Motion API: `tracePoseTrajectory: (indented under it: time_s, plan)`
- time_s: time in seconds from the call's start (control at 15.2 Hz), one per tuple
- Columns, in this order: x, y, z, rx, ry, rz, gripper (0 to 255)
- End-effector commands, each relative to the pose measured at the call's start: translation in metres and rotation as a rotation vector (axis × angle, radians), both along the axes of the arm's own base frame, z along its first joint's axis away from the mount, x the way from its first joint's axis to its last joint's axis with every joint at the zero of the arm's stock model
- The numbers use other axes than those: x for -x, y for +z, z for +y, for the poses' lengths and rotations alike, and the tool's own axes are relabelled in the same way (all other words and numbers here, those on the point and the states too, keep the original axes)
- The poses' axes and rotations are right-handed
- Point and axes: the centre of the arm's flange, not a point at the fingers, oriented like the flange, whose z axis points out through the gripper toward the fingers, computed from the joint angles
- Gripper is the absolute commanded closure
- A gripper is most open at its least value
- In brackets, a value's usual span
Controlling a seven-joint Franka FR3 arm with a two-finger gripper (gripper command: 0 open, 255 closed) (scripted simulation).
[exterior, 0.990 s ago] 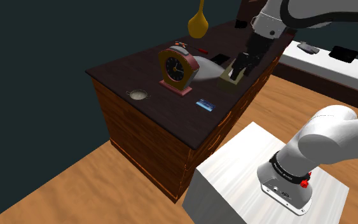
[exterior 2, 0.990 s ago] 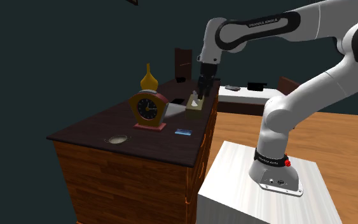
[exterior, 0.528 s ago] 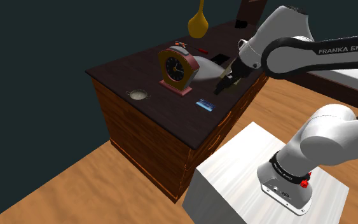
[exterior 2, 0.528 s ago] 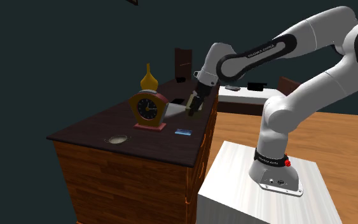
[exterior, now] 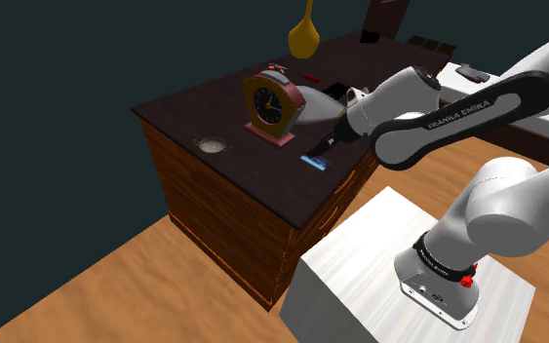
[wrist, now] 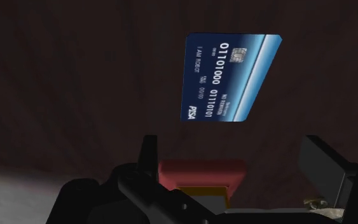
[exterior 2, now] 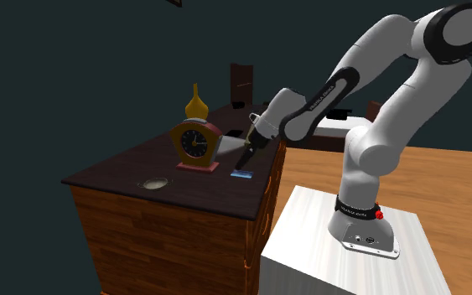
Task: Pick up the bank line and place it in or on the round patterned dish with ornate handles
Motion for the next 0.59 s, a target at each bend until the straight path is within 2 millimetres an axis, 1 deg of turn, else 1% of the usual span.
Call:
tracePoseTrajectory:
  time_s: [0.0,0.26,0.53]
  plan:
    - [-0.006,-0.01,0.001,0.002,0.002,-0.011,0]
    - [-0.019,-0.03,0.003,0.002,0.002,-0.011,0]
    - [-0.019,-0.03,0.003,0.002,0.002,-0.011,0]
